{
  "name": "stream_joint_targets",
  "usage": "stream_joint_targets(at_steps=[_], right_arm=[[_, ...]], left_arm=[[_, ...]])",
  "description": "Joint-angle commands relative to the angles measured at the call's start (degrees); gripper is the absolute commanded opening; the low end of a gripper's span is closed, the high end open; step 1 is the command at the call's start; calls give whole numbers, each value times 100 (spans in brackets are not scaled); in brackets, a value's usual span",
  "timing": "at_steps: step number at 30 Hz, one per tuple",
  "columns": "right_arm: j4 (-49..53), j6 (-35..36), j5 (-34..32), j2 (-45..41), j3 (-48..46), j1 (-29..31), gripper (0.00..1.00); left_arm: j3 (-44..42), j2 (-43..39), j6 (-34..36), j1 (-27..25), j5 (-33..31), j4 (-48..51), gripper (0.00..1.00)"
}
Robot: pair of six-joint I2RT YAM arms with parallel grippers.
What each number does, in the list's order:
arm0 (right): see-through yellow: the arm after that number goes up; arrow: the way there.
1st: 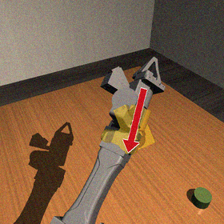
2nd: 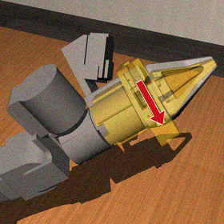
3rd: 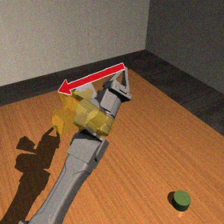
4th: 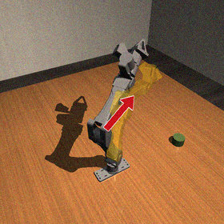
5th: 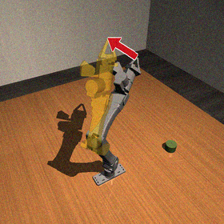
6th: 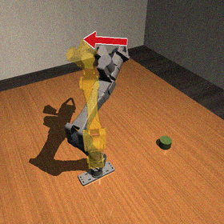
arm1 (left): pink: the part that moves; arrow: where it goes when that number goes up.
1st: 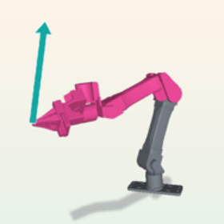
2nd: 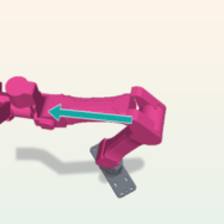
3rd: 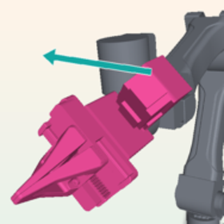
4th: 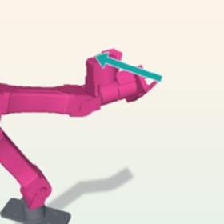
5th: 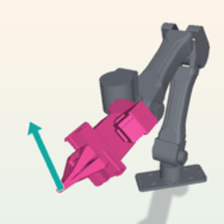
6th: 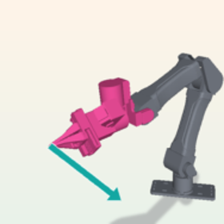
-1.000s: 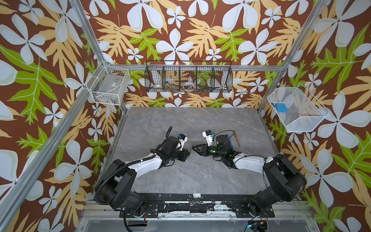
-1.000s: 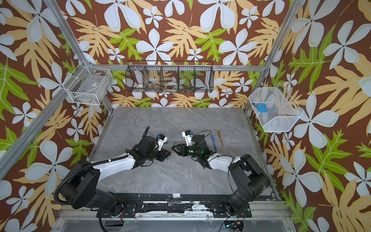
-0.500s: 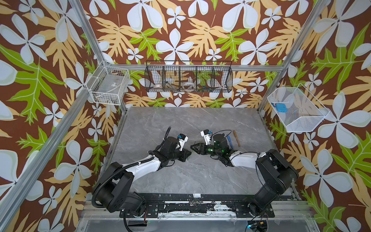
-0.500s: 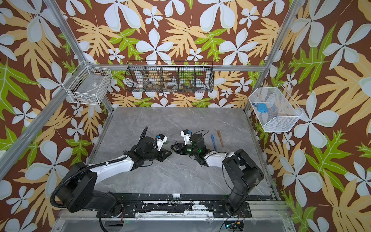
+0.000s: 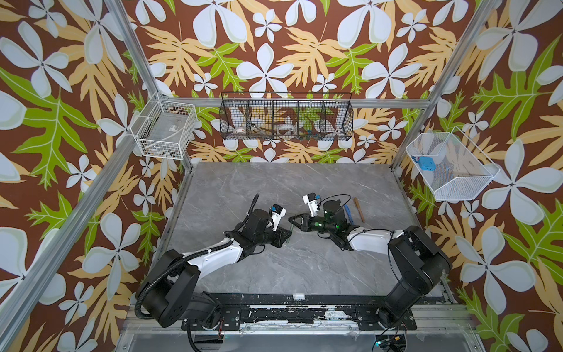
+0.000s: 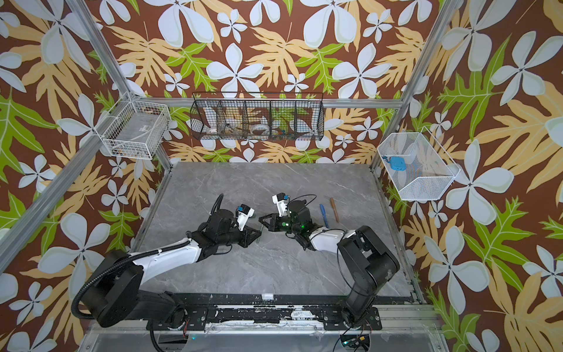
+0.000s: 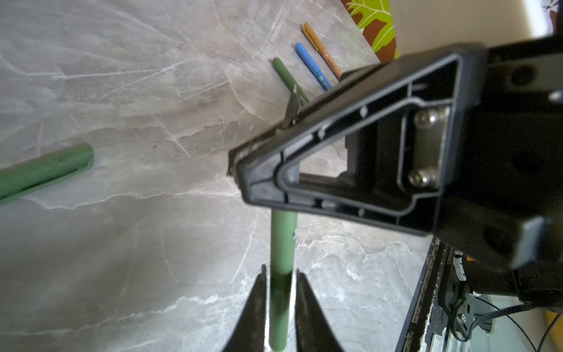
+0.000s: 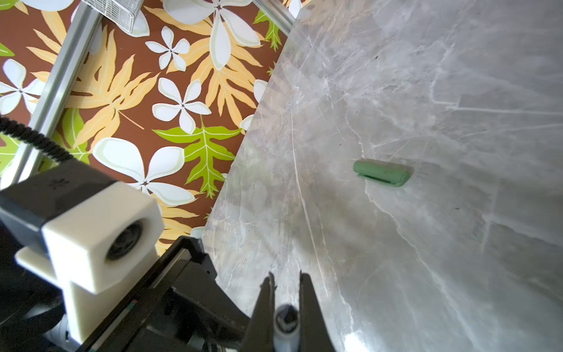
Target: Insert the pens into the pen caps
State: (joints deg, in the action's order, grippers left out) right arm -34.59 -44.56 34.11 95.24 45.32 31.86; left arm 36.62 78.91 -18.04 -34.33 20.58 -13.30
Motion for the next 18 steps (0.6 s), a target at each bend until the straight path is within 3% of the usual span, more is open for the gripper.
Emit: stream_joint_targets(at_steps=[1, 4, 7, 11, 14, 16, 18], right_arm=[[690, 600, -54, -321, 159, -128, 0], [2069, 1677, -66, -633, 608, -179, 0], [2724, 2218, 101, -848, 825, -178, 0], [3150, 2689, 728, -1020, 1010, -124, 0], [3733, 3162, 718, -1070, 1218, 10, 0], [3677, 3119, 795, -1163, 1201, 39, 0], [3457, 3015, 793, -1320, 1133, 94, 0]], left_arm=[[-308, -403, -123, -4, -307, -613, 46], [-791, -948, -310, 35, -346, -1243, 64], [-1169, -1266, -523, 208, 380, -2110, 72], [-1324, -1363, -545, 312, 1442, -2640, 73], [-1422, -1491, -336, 313, 1593, -2610, 73], [-1616, -1502, -376, 320, 1728, -2981, 73], [-1578, -1464, -182, 321, 1794, -2731, 72]])
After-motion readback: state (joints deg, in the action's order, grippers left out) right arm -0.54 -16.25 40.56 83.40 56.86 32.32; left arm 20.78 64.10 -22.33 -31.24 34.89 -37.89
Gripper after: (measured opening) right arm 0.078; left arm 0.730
